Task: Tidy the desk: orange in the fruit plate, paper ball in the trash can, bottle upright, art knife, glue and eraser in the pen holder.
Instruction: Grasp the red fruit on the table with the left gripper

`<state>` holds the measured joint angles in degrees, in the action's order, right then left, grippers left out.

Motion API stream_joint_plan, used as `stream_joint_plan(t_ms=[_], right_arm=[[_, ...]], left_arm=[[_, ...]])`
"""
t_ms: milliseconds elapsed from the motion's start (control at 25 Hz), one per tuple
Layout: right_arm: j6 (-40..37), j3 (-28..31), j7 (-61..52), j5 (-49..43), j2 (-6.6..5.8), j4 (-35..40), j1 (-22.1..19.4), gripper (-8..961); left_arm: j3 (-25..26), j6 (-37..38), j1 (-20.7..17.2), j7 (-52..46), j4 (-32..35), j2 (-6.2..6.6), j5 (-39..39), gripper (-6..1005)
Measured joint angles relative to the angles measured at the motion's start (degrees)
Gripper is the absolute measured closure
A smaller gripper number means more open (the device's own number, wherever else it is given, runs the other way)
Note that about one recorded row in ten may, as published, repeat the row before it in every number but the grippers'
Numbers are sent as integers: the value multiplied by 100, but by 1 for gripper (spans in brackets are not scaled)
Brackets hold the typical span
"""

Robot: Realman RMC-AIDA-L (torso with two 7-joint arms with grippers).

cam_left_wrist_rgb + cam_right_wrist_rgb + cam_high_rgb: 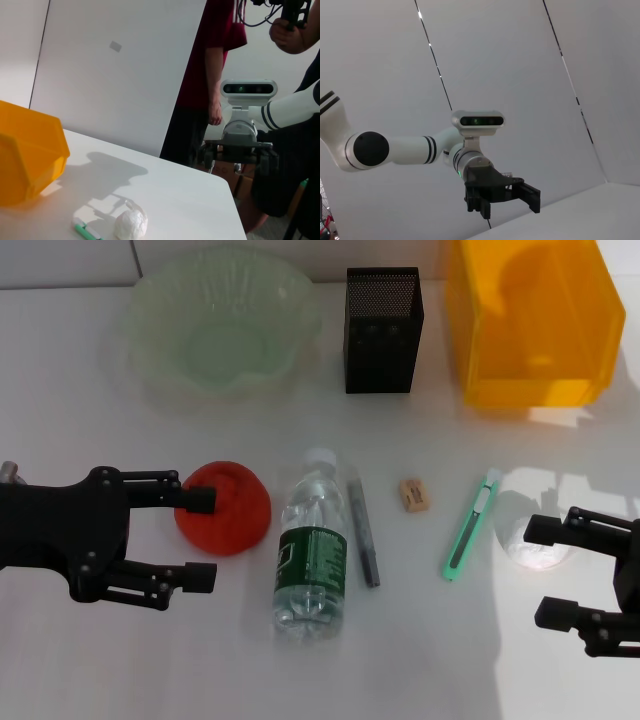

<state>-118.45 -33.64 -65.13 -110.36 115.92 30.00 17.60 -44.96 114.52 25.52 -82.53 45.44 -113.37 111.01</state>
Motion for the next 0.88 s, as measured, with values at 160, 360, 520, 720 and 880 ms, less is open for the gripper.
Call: stream_joint_plan(t_ms=[160, 360, 520, 720, 880], right_arm=[[-4, -4, 0, 0, 10, -6, 21, 151], [-4, -9, 0, -16, 29, -13, 43, 151], [0, -3, 0, -20, 56, -13, 42, 151], [28, -2, 0, -24, 65, -13, 38, 151], [41, -2, 0, -28, 74, -18, 12, 151]], left_arm=[[0, -22, -10, -1, 0, 5, 0, 157], [-1, -33, -27, -82, 15, 13, 0, 157], [7, -83, -47, -101, 22, 21, 0, 156], [120, -779, -68, -221, 17, -2, 160, 156], [160, -1619, -118, -212, 29, -115, 424, 157]])
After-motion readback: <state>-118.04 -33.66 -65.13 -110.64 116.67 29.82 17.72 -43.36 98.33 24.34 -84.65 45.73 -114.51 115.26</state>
